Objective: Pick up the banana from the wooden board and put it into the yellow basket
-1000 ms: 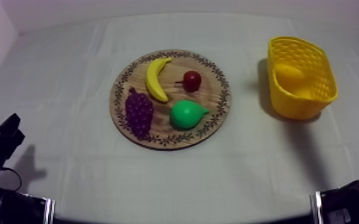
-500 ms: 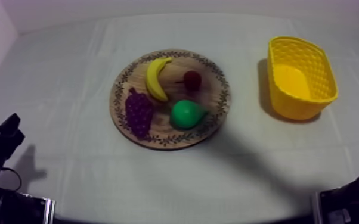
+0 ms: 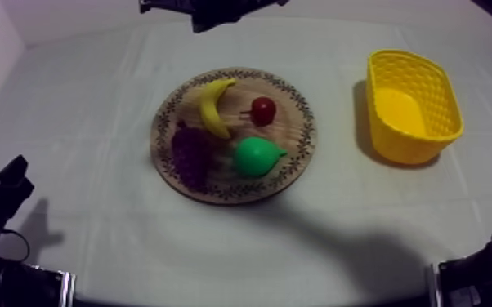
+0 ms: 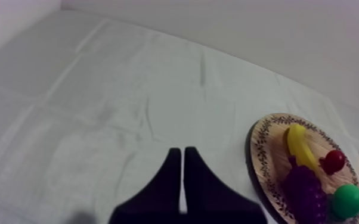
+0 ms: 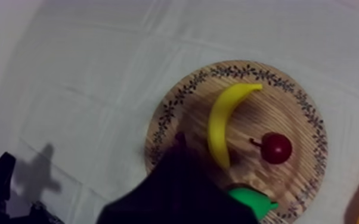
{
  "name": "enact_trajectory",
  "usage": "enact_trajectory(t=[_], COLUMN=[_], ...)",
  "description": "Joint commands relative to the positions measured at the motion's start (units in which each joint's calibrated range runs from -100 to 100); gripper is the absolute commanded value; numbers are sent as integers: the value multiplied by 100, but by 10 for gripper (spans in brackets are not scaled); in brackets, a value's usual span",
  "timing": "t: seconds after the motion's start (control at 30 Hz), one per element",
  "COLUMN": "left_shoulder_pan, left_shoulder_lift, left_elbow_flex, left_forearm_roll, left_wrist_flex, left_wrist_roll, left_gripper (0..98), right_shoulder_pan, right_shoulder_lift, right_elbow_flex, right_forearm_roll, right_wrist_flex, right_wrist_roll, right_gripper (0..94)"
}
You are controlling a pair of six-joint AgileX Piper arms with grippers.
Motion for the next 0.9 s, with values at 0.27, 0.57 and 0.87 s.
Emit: enact_trajectory(t=[0.27, 0.57, 0.87], left_shoulder_pan=[0, 0, 0], left_shoulder_lift=[-3, -3, -3], left_elbow_flex=[3, 3, 3], left_forearm_roll=[-2, -2, -2], left_wrist_flex=[0, 0, 0], left_wrist_roll=[-1, -1, -1], left_gripper=[1, 1, 1], right_shoulder_pan=[-48, 39, 154], right_shoulder_lift=[1105, 1487, 1537], right_elbow_flex=[-435, -534, -772], right_forearm_roll=[215, 274, 264], right_wrist_flex=[253, 358, 494], right_wrist_roll=[-269, -504, -523], right_gripper=[6, 6, 6])
